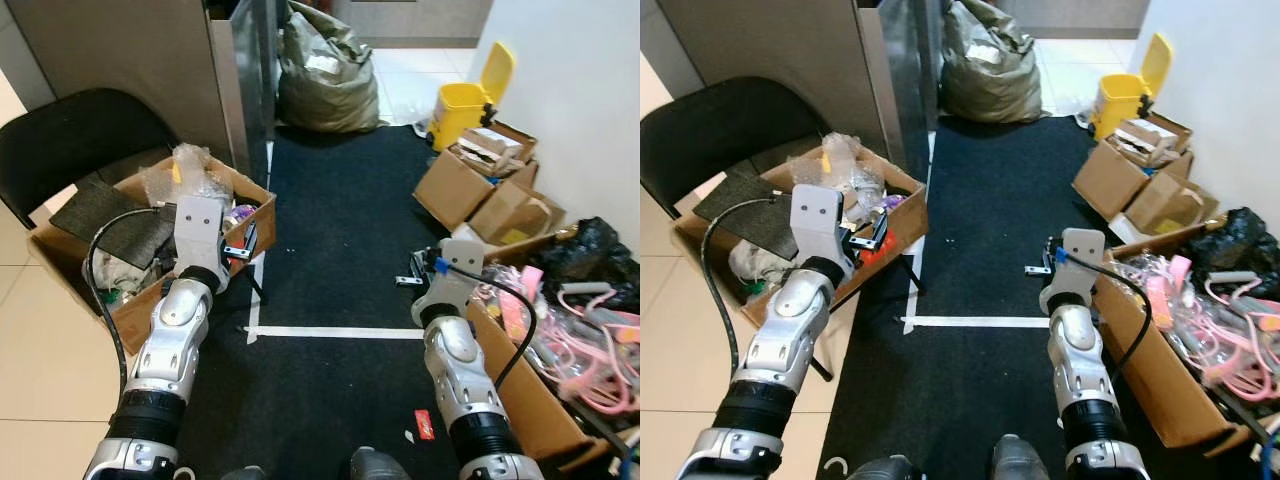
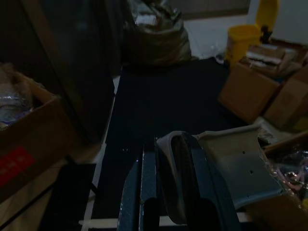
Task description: Picking trash to rubbish bin
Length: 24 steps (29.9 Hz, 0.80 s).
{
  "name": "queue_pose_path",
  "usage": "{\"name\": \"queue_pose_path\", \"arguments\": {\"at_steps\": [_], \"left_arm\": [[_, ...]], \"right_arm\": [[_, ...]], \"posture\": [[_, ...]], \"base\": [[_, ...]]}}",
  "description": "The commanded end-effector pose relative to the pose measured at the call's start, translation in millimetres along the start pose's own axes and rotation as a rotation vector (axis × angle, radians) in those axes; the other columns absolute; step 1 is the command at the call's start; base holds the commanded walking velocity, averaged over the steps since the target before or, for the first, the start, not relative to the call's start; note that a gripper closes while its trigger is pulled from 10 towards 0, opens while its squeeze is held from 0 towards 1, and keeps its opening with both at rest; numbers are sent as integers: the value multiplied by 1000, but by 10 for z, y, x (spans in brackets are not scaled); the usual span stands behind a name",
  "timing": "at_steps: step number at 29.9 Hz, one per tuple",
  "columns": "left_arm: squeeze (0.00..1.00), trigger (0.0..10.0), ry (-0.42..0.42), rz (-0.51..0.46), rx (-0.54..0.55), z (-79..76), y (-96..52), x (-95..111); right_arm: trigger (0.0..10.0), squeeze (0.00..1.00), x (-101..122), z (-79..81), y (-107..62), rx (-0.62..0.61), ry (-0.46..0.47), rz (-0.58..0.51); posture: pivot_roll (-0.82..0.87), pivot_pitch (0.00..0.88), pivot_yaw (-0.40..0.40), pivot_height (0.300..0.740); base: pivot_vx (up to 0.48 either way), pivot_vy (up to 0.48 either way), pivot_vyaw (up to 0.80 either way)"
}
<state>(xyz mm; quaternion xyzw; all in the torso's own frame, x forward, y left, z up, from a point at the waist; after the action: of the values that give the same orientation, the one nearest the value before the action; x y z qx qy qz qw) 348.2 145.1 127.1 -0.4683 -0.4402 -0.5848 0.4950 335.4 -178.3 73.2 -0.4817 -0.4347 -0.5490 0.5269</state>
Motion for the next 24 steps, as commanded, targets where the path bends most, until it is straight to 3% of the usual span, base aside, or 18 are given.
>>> {"name": "queue_pose_path", "arguments": {"at_steps": [1,6,24], "left_arm": [[0,10000,19,11,1,24,-17,-34],[0,10000,17,10,3,25,-15,-32],[0,10000,25,8,12,58,-23,-31]], "right_arm": [[10000,0,-24,39,1,18,-10,14],[10000,0,-37,82,-1,46,-31,22],[10000,0,-49,162,32,97,-49,35]], "posture": [[-51,17,37,740],[-50,17,34,740],[-40,13,28,740]], "base": [[326,0,0],[326,0,0],[325,0,475]]}}
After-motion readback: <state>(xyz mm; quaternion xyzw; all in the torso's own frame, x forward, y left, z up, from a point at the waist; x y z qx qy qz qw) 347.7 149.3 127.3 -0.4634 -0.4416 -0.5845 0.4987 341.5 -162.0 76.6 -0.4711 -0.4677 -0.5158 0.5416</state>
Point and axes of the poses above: a point about 5 cm out from each wrist's last joint towards the gripper, its own y axis pointing out of the wrist towards the gripper, its own x axis along the axis of the wrist's last joint, z = x × y, the point moved 3 cm from there along y, pointing out of the wrist towards the gripper, and after that the axes turned 6 degrees about y, right-handed, at the moved point
